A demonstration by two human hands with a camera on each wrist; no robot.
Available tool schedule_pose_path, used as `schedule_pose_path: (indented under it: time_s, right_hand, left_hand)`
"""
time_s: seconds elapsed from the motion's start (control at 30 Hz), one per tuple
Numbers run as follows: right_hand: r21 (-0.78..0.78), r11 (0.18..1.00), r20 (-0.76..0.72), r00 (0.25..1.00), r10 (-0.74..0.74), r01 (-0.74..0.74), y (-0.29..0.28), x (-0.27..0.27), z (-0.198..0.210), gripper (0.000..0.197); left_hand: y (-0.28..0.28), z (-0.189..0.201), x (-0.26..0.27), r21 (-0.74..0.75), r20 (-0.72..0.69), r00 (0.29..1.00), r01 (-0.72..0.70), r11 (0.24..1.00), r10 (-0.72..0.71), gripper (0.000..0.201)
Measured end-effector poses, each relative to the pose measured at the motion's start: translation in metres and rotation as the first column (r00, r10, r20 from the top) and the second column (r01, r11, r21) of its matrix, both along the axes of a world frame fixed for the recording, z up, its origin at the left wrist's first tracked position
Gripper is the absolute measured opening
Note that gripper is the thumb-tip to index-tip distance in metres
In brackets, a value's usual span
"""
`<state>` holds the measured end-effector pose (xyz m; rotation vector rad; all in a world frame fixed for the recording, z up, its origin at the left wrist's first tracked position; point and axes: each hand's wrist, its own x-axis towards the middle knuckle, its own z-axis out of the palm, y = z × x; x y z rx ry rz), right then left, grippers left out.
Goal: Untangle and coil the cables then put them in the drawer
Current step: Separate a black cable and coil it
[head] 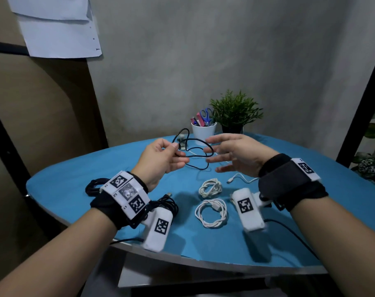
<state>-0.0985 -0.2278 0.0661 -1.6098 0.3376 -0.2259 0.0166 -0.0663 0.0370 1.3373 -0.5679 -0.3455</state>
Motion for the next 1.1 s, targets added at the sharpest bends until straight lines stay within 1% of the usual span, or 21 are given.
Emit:
schedule_pose_path:
  time_s: [0.03, 0.07, 0.1, 0.17, 0.2, 0.27, 0.3, 0.37, 0.4, 0.47, 0.5, 0.53, 0.57, 0.63, 0.7, 0.77, 0.8, 0.87, 0.93, 1.0, 1.1]
  right_hand:
    - [-0.01, 0.999, 0.016, 0.999, 0.05, -0.049, 0.004, -0.004, 0.001, 0.024]
    - [-0.085, 0.991, 0.016, 0.995, 0.101, -0.1, 0.008, -0.008, 0.0, 0.019]
    - [-0.205, 0.97, -0.001, 0.991, 0.136, -0.134, 0.013, -0.011, -0.001, 0.013]
    - [-0.372, 0.918, -0.019, 0.989, 0.144, -0.14, 0.02, -0.016, -0.005, 0.003]
    - [-0.367, 0.922, 0.007, 0.991, 0.134, -0.122, 0.021, -0.019, -0.007, 0.007]
    - [-0.19, 0.98, 0.112, 0.99, 0.083, -0.061, 0.019, -0.025, -0.007, 0.01]
    - [-0.116, 0.993, 0.158, 0.986, 0.05, -0.031, 0.016, -0.028, -0.007, 0.01]
    - [-0.133, 0.991, 0.18, 0.984, 0.003, 0.021, 0.008, -0.036, -0.007, 0.011]
    - [-0.15, 0.989, 0.17, 0.985, 0.015, 0.011, 0.006, -0.039, -0.007, 0.012]
    - [-0.07, 0.996, 0.164, 0.984, 0.072, -0.061, 0.007, -0.045, -0.009, 0.012]
    - [0.003, 0.995, 0.177, 0.979, 0.098, -0.1, 0.009, -0.047, -0.01, 0.014]
    - [0.073, 0.989, 0.194, 0.975, 0.111, -0.127, 0.011, -0.049, -0.01, 0.018]
    - [0.145, 0.98, 0.206, 0.973, 0.106, -0.138, 0.012, -0.049, -0.009, 0.024]
    - [0.268, 0.956, 0.22, 0.974, 0.057, -0.116, 0.014, -0.049, -0.008, 0.03]
    - [0.262, 0.964, 0.246, 0.969, -0.016, -0.051, 0.017, -0.047, -0.011, 0.022]
    - [0.214, 0.976, 0.279, 0.956, -0.089, 0.028, 0.018, -0.044, -0.015, 0.006]
    - [0.217, 0.974, 0.296, 0.946, -0.13, 0.066, 0.018, -0.043, -0.018, 0.007]
    - [0.266, 0.955, 0.322, 0.922, -0.214, 0.129, 0.017, -0.041, -0.022, 0.017]
    - [0.333, 0.931, 0.345, 0.899, -0.27, 0.152, 0.014, -0.041, -0.023, 0.018]
    - [0.346, 0.929, 0.343, 0.903, -0.258, 0.134, 0.013, -0.042, -0.027, 0.015]
    - [0.214, 0.973, 0.257, 0.957, -0.137, 0.082, 0.016, -0.046, -0.032, 0.01]
  left_hand:
    - [0.0, 0.001, -0.002, 0.022, 0.024, 1.0, -0.005, 1.0, 0.004, 0.018]
    - [0.0, 0.002, -0.004, 0.047, 0.054, 0.999, -0.013, 0.999, 0.01, 0.018]
    - [0.001, 0.003, -0.006, 0.07, 0.08, 0.997, -0.019, 0.997, 0.013, 0.018]
    - [0.003, 0.004, -0.007, 0.096, 0.113, 0.993, -0.04, 0.995, 0.029, 0.019]
    - [0.006, 0.004, -0.006, 0.101, 0.112, 0.993, -0.059, 0.993, 0.048, 0.019]
    - [0.012, 0.004, -0.003, 0.101, 0.082, 0.992, -0.106, 0.989, 0.098, 0.018]
    - [0.015, 0.003, 0.0, 0.104, 0.068, 0.989, -0.135, 0.985, 0.129, 0.017]
    - [0.022, 0.002, 0.007, 0.112, 0.057, 0.978, -0.208, 0.972, 0.202, 0.015]
    - [0.025, 0.001, 0.01, 0.115, 0.057, 0.969, -0.246, 0.962, 0.241, 0.014]
    - [0.027, 0.001, 0.013, 0.106, 0.056, 0.95, -0.312, 0.944, 0.308, 0.007]
    - [0.027, 0.002, 0.013, 0.099, 0.07, 0.942, -0.333, 0.938, 0.327, 0.005]
    - [0.027, 0.002, 0.012, 0.103, 0.113, 0.936, -0.346, 0.933, 0.334, 0.01]
    - [0.027, 0.002, 0.01, 0.116, 0.172, 0.932, -0.341, 0.933, 0.319, 0.016]
    - [0.026, 0.003, 0.004, 0.155, 0.28, 0.929, -0.293, 0.943, 0.243, 0.019]
    - [0.025, 0.005, -0.002, 0.17, 0.326, 0.928, -0.245, 0.954, 0.181, 0.021]
    - [0.023, 0.007, -0.006, 0.129, 0.334, 0.926, -0.228, 0.965, 0.175, 0.023]
    - [0.023, 0.009, -0.007, 0.094, 0.333, 0.924, -0.23, 0.969, 0.187, 0.023]
    - [0.023, 0.013, -0.008, 0.04, 0.344, 0.912, -0.25, 0.967, 0.221, 0.02]
    - [0.024, 0.015, -0.007, 0.039, 0.393, 0.886, -0.283, 0.958, 0.246, 0.013]
    - [0.026, 0.018, -0.003, 0.042, 0.441, 0.856, -0.321, 0.946, 0.271, 0.015]
    - [0.031, 0.026, 0.003, -0.029, 0.465, 0.804, -0.405, 0.914, 0.371, 0.023]
